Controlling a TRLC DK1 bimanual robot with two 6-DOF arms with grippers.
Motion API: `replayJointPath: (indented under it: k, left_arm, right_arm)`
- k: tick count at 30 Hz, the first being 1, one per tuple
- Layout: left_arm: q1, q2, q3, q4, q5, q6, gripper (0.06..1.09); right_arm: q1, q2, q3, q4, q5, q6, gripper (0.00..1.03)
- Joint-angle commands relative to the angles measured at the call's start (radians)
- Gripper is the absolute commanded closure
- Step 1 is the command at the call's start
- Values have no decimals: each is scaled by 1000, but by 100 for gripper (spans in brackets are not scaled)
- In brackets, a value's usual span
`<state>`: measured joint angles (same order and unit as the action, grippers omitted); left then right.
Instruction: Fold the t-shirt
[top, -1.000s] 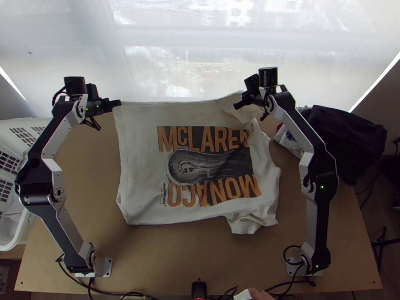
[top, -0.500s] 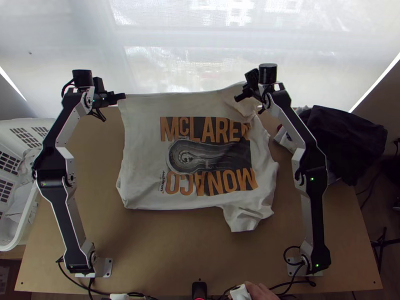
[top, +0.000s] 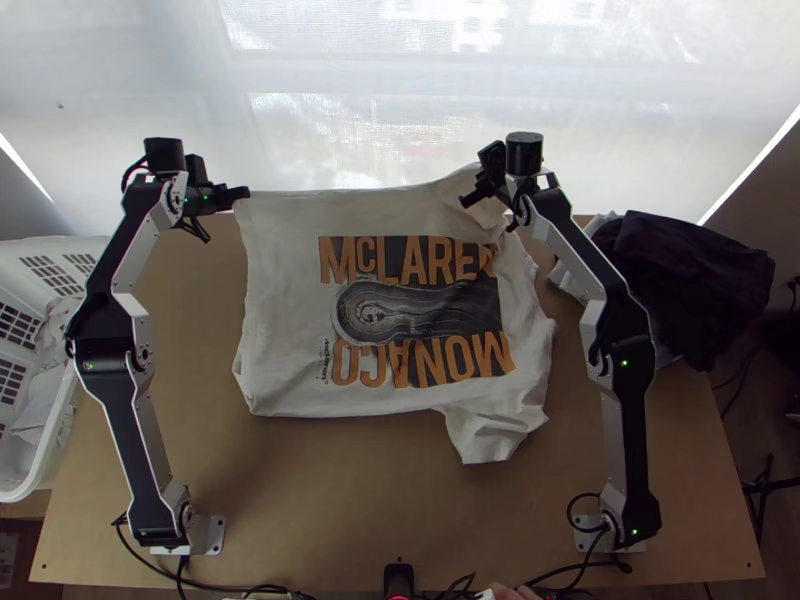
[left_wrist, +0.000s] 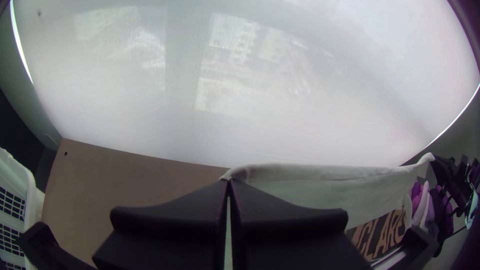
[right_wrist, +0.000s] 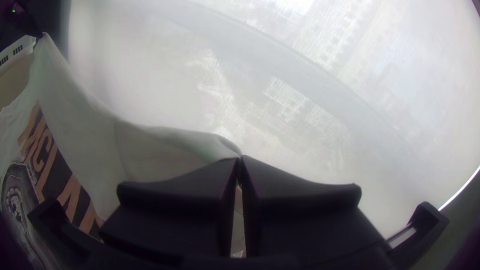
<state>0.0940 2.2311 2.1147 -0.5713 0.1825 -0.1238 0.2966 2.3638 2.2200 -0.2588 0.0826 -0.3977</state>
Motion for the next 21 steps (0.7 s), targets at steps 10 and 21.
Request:
replayJointPath:
  k: [10,21]
  left_arm:
    - [-14,-203,-306,151,34,-8,105]
    - [3,-321,-506,222,34,12,105]
  right_arm:
    - [1,-328,-526,139,2,5,100]
    - [-4,-399,-652,168,0,17,100]
